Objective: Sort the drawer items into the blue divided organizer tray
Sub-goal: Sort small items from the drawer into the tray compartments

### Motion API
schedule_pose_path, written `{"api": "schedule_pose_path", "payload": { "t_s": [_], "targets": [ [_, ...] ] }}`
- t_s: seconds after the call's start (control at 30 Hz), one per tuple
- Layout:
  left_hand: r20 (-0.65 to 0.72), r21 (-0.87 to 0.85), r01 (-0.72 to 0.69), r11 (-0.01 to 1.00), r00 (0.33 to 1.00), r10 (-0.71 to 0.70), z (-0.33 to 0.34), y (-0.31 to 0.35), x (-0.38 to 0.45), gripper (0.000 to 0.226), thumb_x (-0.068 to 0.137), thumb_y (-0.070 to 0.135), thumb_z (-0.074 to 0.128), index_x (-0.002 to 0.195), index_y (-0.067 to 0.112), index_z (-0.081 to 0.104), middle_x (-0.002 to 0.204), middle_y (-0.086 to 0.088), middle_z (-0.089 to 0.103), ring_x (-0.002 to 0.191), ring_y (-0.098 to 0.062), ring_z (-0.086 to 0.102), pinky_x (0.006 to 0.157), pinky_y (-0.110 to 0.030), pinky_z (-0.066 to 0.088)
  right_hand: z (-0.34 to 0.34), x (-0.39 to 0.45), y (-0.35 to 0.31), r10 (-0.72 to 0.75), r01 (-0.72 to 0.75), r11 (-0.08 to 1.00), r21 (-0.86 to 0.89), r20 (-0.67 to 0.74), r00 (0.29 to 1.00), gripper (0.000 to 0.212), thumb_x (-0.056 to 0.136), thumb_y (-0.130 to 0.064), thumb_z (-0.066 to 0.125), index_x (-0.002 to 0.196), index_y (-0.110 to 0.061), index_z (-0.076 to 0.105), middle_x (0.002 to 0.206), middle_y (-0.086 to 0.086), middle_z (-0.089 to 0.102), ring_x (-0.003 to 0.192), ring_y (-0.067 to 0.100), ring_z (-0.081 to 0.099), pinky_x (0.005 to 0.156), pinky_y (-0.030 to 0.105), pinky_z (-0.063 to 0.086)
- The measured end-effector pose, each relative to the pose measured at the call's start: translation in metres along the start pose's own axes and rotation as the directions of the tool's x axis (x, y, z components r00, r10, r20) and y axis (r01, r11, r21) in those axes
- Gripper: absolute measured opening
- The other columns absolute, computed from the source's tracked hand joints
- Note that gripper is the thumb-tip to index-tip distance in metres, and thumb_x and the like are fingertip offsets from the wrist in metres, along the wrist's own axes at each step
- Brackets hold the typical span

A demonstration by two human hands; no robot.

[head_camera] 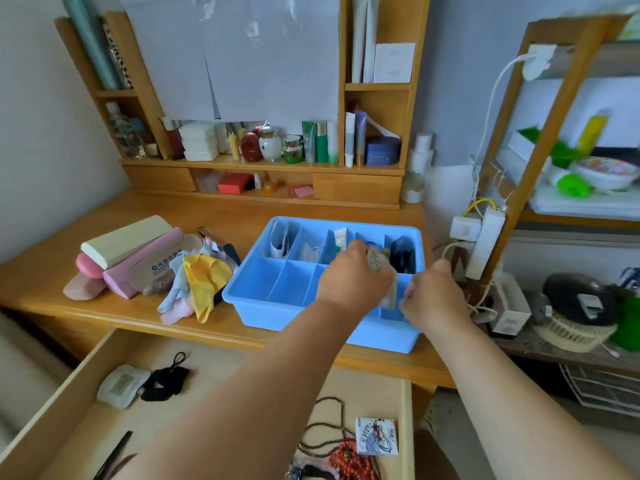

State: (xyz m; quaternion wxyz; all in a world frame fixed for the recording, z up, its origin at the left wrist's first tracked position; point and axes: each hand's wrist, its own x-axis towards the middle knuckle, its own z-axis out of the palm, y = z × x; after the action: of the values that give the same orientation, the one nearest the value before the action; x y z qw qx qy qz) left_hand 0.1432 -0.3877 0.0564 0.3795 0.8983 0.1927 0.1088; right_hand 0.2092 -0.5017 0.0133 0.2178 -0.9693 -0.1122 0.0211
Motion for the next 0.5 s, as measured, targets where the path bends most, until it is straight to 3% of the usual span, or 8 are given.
{"api": "schedule_pose_path", "payload": {
  "t_s": [0.13,0.23,0.3,0.37,0.43,0.5],
  "targets": [
    [0.084,0.234,0.064,0.97,0.993,-0.085,0.026,-0.007,0.015,0.026,0.083,0.033,0.055,0.099,0.017,0.042,0.079,0.002,0.054,0.079,-0.025,0.056,0.061,-0.029,0.037,0.006,0.0,0.008,-0.029,0.031,0.997,0.067,-0.02,0.999,0.007,0.081,-0.016,0.064,0.086,-0.021,0.064,0.134,-0.002,0.027,0.094,0.022,0.054,0.071,0.032,0.046],
    [0.13,0.296,0.096,0.95,0.982,-0.14,0.038,-0.012,0.019,0.048,0.082,0.043,0.061,0.115,0.011,0.044,0.111,-0.008,0.057,0.103,-0.028,0.056,0.074,-0.033,0.043,0.007,0.003,0.009,-0.075,0.076,0.995,0.069,-0.006,0.997,0.018,0.078,-0.02,0.068,0.076,-0.036,0.06,0.149,-0.006,0.021,0.127,0.022,0.038,0.076,0.033,0.042],
    [0.137,0.378,0.058,0.924,0.984,-0.118,0.046,-0.015,0.02,0.061,0.084,0.047,0.06,0.125,0.007,0.041,0.125,-0.014,0.047,0.118,-0.032,0.048,0.09,-0.038,0.042,0.008,0.006,0.01,-0.097,0.079,0.973,0.215,0.071,0.993,0.034,0.081,-0.007,0.062,0.068,-0.038,0.061,0.155,-0.008,0.014,0.138,0.022,0.026,0.091,0.037,0.044],
    [0.197,0.427,-0.007,0.904,0.977,-0.086,0.047,-0.015,0.018,0.057,0.088,0.046,0.056,0.125,0.006,0.042,0.128,-0.015,0.044,0.121,-0.032,0.043,0.096,-0.039,0.039,0.01,0.009,0.011,-0.116,0.07,0.94,0.334,0.12,0.986,0.045,0.084,0.004,0.054,0.068,-0.037,0.065,0.158,-0.011,0.008,0.142,0.021,0.019,0.098,0.036,0.04],
    [0.229,0.294,-0.042,0.955,0.973,-0.028,0.04,-0.017,0.015,0.038,0.088,0.042,0.056,0.11,0.011,0.05,0.12,-0.012,0.049,0.109,-0.028,0.05,0.086,-0.036,0.045,0.012,0.011,0.012,-0.114,0.059,0.926,0.373,0.126,0.986,0.043,0.084,0.007,0.053,0.078,-0.032,0.069,0.159,-0.011,0.005,0.143,0.021,0.019,0.098,0.038,0.041],
    [0.116,0.047,-0.096,0.994,0.989,0.09,0.026,-0.029,0.006,0.015,0.088,0.034,0.059,0.088,0.022,0.05,0.102,-0.001,0.052,0.086,-0.015,0.053,0.071,-0.028,0.042,0.016,0.012,0.013,-0.111,0.057,0.933,0.355,0.135,0.985,0.046,0.085,0.008,0.052,0.072,-0.033,0.069,0.159,-0.011,0.003,0.144,0.021,0.017,0.098,0.039,0.042]
  ]
}}
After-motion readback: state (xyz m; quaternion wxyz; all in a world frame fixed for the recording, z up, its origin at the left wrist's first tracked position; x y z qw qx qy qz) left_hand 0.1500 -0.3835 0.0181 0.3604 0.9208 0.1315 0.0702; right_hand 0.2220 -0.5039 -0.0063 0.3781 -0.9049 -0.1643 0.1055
